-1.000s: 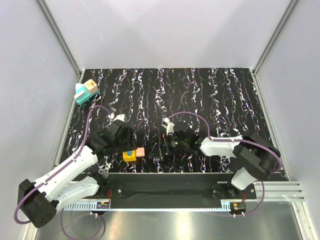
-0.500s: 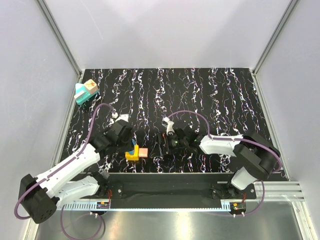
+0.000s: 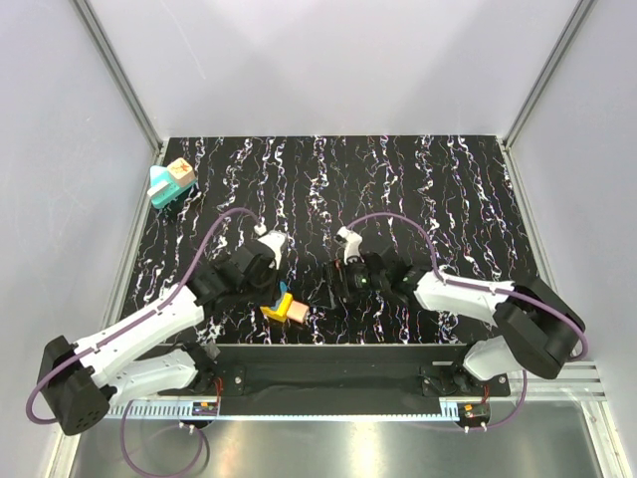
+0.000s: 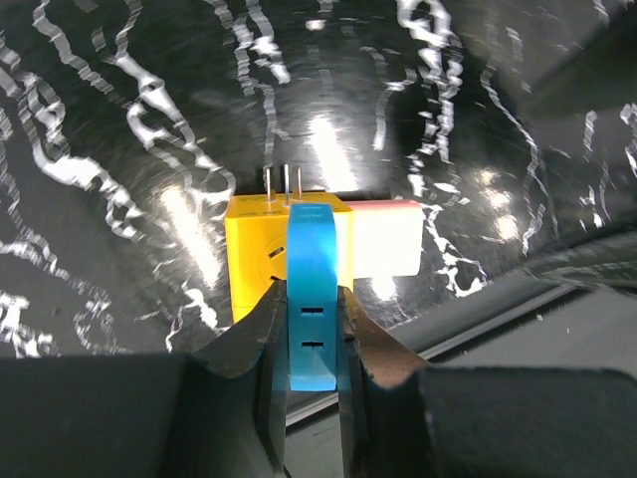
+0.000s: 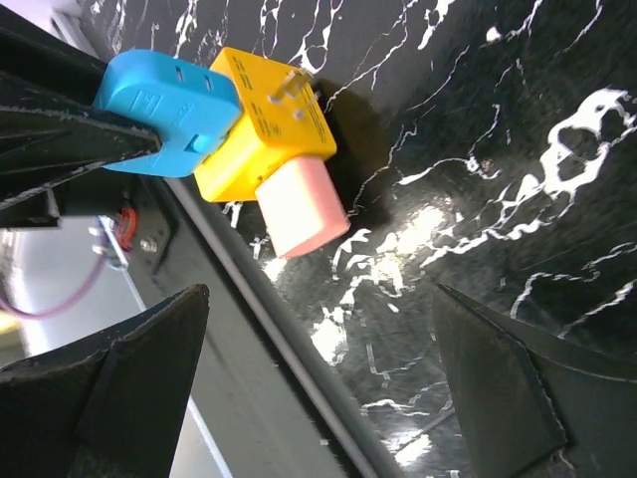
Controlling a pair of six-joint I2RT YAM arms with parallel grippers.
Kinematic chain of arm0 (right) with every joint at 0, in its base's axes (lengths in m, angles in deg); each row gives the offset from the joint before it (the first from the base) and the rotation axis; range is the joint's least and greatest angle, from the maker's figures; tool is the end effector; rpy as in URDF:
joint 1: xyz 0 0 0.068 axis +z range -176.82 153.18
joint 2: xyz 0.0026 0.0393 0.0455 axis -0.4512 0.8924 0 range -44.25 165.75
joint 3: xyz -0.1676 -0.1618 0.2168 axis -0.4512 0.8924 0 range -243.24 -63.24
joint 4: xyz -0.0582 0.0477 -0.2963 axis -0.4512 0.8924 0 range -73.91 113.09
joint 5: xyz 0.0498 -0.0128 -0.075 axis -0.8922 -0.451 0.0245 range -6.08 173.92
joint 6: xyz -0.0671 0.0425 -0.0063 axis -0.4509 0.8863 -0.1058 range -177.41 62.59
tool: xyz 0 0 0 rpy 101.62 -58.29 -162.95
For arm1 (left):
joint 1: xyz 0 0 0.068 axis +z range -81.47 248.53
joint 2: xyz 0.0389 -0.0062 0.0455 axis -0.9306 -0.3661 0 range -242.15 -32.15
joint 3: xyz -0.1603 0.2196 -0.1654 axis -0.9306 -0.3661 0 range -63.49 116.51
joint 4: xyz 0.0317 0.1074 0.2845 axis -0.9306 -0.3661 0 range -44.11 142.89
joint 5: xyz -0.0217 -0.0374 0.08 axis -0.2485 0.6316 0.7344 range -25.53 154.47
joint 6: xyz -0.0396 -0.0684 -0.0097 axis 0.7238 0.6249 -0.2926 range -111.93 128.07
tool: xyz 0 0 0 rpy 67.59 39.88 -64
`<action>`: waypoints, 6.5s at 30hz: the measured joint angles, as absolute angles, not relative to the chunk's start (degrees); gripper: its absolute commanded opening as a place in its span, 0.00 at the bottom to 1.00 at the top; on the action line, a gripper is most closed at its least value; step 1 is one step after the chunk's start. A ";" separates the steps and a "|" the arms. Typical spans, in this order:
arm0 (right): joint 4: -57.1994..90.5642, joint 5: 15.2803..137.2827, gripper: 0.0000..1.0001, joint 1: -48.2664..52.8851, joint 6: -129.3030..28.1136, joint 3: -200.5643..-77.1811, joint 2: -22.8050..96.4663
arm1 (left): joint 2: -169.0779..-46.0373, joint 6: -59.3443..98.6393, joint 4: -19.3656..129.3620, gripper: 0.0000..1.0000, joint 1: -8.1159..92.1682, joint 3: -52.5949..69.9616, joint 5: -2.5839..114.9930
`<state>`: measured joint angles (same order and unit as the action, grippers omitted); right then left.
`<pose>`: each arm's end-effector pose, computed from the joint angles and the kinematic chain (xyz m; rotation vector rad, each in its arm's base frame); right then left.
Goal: Pull the plug off the socket
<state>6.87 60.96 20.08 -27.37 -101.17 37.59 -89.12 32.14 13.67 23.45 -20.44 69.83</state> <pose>0.2131 0.2670 0.1839 -0.5964 2.3053 1.1483 0.1695 -0.1609 0.2481 0.4231 2.4991 -0.3814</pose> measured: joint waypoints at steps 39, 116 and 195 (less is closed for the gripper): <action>-25.85 49.77 0.97 16.58 -2.25 -91.49 50.07 | -85.25 27.01 21.37 0.18 18.07 -20.88 63.80; -45.82 49.57 0.00 16.67 4.52 -89.30 63.58 | -79.72 35.42 30.39 0.00 18.00 -26.27 66.64; -21.80 49.90 0.00 8.30 -6.30 -84.54 44.35 | -122.41 51.31 58.09 0.00 56.21 -12.83 47.08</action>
